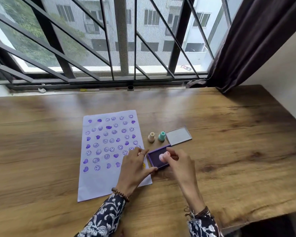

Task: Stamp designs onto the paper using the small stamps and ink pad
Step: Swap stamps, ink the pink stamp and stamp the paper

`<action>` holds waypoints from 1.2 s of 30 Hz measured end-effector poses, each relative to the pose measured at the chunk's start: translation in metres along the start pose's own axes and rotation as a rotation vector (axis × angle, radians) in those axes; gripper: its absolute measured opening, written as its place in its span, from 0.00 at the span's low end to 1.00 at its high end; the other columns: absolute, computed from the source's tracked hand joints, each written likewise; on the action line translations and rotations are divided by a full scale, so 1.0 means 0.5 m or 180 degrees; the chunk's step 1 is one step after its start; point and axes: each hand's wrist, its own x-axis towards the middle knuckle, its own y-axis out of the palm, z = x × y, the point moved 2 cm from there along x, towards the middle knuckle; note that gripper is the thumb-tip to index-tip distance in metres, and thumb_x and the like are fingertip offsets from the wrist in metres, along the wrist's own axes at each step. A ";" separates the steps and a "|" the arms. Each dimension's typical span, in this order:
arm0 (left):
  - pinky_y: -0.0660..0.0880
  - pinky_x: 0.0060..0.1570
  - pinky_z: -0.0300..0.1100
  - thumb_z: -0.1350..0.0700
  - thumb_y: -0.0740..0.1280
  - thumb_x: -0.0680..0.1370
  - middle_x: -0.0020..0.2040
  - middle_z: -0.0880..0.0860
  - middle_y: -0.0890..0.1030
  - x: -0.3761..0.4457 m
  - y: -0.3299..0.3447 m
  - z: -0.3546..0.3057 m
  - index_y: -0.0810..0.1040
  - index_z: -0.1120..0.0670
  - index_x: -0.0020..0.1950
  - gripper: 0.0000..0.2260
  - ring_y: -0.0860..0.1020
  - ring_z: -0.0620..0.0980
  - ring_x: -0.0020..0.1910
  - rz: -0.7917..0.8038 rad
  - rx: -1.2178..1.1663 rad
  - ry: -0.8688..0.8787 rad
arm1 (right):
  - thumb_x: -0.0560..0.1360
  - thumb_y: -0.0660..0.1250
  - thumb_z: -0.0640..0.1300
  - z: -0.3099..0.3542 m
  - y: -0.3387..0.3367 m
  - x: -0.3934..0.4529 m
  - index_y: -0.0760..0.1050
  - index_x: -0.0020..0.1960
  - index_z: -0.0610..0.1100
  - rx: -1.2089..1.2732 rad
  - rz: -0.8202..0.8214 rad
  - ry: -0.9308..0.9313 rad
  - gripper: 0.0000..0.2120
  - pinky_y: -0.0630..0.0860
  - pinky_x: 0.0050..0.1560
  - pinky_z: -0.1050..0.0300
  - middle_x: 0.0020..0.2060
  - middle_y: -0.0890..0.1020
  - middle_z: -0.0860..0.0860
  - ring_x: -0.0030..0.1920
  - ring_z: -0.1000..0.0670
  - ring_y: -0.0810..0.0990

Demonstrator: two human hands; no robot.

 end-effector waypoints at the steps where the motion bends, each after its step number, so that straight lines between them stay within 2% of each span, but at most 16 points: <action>1: 0.67 0.50 0.47 0.40 0.70 0.68 0.55 0.54 0.75 0.001 0.004 0.001 0.70 0.51 0.65 0.30 0.72 0.53 0.56 0.0000 0.0037 0.0023 | 0.70 0.70 0.43 0.025 -0.009 -0.002 0.81 0.43 0.47 -0.0165 -0.0037 -0.0239 0.03 0.75 0.40 0.64 0.37 0.83 0.54 0.41 0.54 0.82; 4: 0.67 0.49 0.48 0.41 0.70 0.68 0.54 0.54 0.75 0.001 0.010 0.007 0.71 0.51 0.64 0.28 0.73 0.54 0.54 -0.0041 0.0007 0.0063 | 0.70 0.72 0.44 0.102 -0.040 -0.008 0.81 0.46 0.46 -0.0459 -0.0345 -0.0903 0.05 0.78 0.44 0.58 0.41 0.83 0.51 0.40 0.54 0.81; 9: 0.68 0.50 0.48 0.41 0.70 0.68 0.54 0.54 0.75 0.001 0.013 0.011 0.70 0.51 0.64 0.28 0.72 0.54 0.54 -0.0048 0.0030 0.0093 | 0.68 0.74 0.43 0.171 -0.059 -0.019 0.79 0.41 0.50 -0.0611 -0.1033 -0.1644 0.05 0.75 0.38 0.63 0.38 0.82 0.54 0.35 0.57 0.79; 12: 0.67 0.50 0.47 0.41 0.69 0.68 0.53 0.53 0.75 0.001 0.013 0.010 0.70 0.50 0.64 0.28 0.72 0.53 0.54 -0.0038 0.0070 0.0102 | 0.71 0.72 0.44 0.127 -0.010 -0.008 0.79 0.42 0.47 -0.0787 -0.0980 -0.1509 0.02 0.73 0.36 0.62 0.38 0.82 0.51 0.35 0.54 0.79; 14: 0.65 0.49 0.46 0.41 0.68 0.68 0.52 0.52 0.75 0.002 0.015 0.010 0.70 0.50 0.64 0.27 0.71 0.52 0.54 -0.0051 0.0060 0.0107 | 0.74 0.68 0.45 0.062 0.037 -0.002 0.78 0.44 0.45 -0.1220 -0.0537 -0.0967 0.04 0.73 0.41 0.56 0.40 0.82 0.47 0.41 0.47 0.80; 16: 0.64 0.49 0.44 0.40 0.67 0.69 0.53 0.52 0.75 0.000 0.017 0.011 0.69 0.49 0.64 0.27 0.71 0.52 0.54 -0.0036 0.0072 0.0120 | 0.71 0.70 0.47 0.011 0.059 0.000 0.78 0.43 0.48 -0.1487 -0.0407 -0.0636 0.04 0.70 0.45 0.53 0.38 0.82 0.48 0.44 0.46 0.78; 20: 0.64 0.48 0.43 0.41 0.67 0.69 0.53 0.52 0.75 0.002 0.021 0.015 0.70 0.49 0.64 0.26 0.72 0.52 0.54 -0.0028 0.0099 0.0151 | 0.61 0.78 0.45 -0.004 0.071 0.005 0.76 0.36 0.49 -0.1957 -0.0582 -0.0808 0.11 0.71 0.37 0.53 0.29 0.79 0.50 0.36 0.45 0.78; 25: 0.62 0.47 0.42 0.41 0.67 0.70 0.52 0.52 0.75 0.002 0.020 0.015 0.70 0.50 0.63 0.25 0.72 0.52 0.54 0.0011 0.0103 0.0167 | 0.62 0.78 0.45 -0.010 0.073 -0.006 0.75 0.37 0.48 -0.1944 -0.0739 -0.0882 0.12 0.73 0.35 0.52 0.29 0.79 0.50 0.34 0.45 0.77; 27: 0.61 0.48 0.40 0.41 0.67 0.70 0.54 0.52 0.74 0.002 0.013 0.015 0.69 0.49 0.64 0.26 0.71 0.51 0.55 0.0113 0.0058 0.0211 | 0.63 0.77 0.45 -0.011 0.075 -0.006 0.75 0.38 0.49 -0.1845 -0.0818 -0.0885 0.11 0.72 0.36 0.52 0.29 0.79 0.50 0.35 0.45 0.77; 30: 0.64 0.54 0.40 0.44 0.70 0.70 0.57 0.51 0.74 -0.002 -0.012 0.031 0.69 0.50 0.65 0.26 0.71 0.50 0.57 0.0192 -0.0407 0.0195 | 0.67 0.74 0.46 -0.018 0.075 -0.002 0.76 0.40 0.50 -0.1440 -0.0796 -0.0713 0.07 0.69 0.40 0.53 0.34 0.80 0.52 0.40 0.46 0.76; 33: 0.67 0.58 0.42 0.49 0.71 0.71 0.59 0.50 0.75 -0.018 -0.063 0.076 0.73 0.49 0.62 0.21 0.71 0.48 0.58 0.0156 -0.0602 0.0221 | 0.68 0.73 0.47 -0.029 0.069 0.000 0.79 0.44 0.51 -0.0242 -0.0631 -0.0138 0.06 0.74 0.44 0.51 0.38 0.82 0.51 0.43 0.47 0.78; 36: 0.67 0.61 0.46 0.53 0.71 0.72 0.60 0.48 0.77 -0.048 -0.126 0.154 0.76 0.49 0.59 0.16 0.71 0.47 0.61 0.0139 -0.0465 0.0236 | 0.66 0.75 0.47 -0.011 0.080 -0.025 0.80 0.43 0.50 0.0701 -0.0610 0.0228 0.07 0.76 0.41 0.55 0.38 0.84 0.54 0.42 0.52 0.81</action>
